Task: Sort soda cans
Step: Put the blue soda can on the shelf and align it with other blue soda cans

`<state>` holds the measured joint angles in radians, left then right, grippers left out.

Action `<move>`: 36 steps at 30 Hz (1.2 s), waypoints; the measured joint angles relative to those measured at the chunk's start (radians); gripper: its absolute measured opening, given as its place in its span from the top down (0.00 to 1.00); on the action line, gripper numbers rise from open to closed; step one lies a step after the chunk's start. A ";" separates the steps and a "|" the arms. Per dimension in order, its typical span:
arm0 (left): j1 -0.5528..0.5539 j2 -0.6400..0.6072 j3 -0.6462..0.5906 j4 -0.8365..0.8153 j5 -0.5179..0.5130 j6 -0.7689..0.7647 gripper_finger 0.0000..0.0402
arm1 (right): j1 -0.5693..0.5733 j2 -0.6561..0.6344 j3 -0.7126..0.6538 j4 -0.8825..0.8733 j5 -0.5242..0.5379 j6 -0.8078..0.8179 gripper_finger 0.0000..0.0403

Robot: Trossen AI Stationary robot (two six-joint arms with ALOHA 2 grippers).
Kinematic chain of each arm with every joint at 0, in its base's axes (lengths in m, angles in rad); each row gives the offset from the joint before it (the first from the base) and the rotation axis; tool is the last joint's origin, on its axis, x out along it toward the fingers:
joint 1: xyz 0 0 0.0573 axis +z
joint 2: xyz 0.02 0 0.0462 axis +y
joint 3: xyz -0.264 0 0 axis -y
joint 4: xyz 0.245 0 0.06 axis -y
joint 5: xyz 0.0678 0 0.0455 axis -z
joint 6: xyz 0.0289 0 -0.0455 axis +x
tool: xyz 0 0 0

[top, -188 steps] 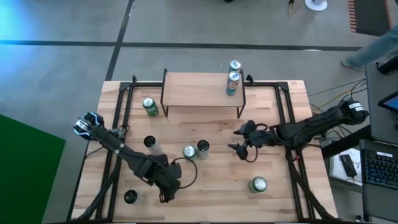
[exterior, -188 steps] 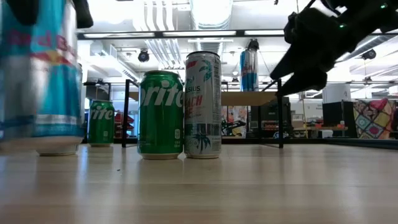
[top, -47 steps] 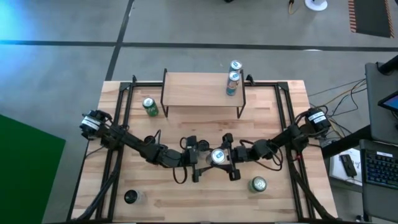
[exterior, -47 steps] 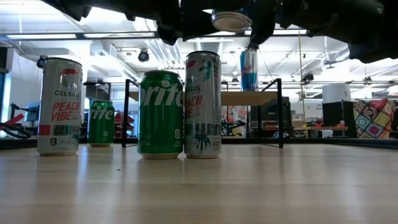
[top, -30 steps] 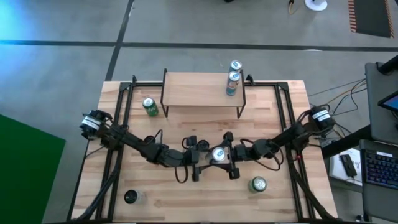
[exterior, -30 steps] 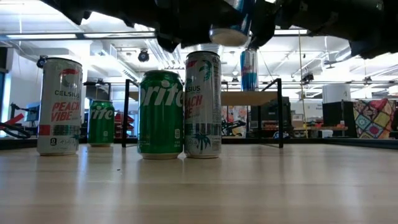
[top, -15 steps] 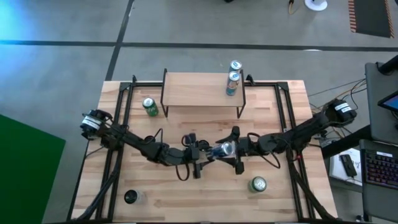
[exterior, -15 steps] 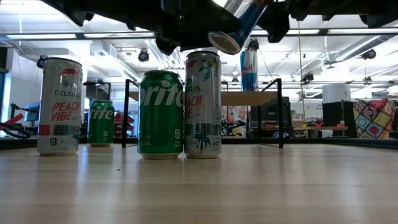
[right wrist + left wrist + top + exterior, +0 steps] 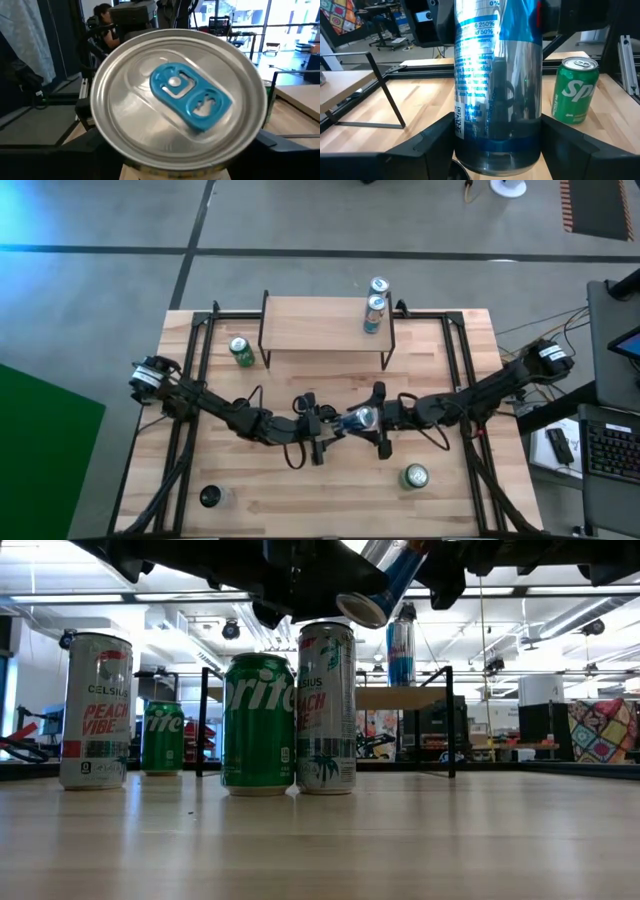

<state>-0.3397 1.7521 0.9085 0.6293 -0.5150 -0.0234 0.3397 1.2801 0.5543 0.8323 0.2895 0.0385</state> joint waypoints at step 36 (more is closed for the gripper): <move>0.011 0.017 0.026 0.201 -0.003 0.097 0.41 | 0.010 -0.201 -0.008 -0.083 0.019 -0.048 0.15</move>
<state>-0.3286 1.7687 0.9344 0.8299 -0.5181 0.0740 0.3495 1.0792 0.5461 0.7493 0.3081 -0.0091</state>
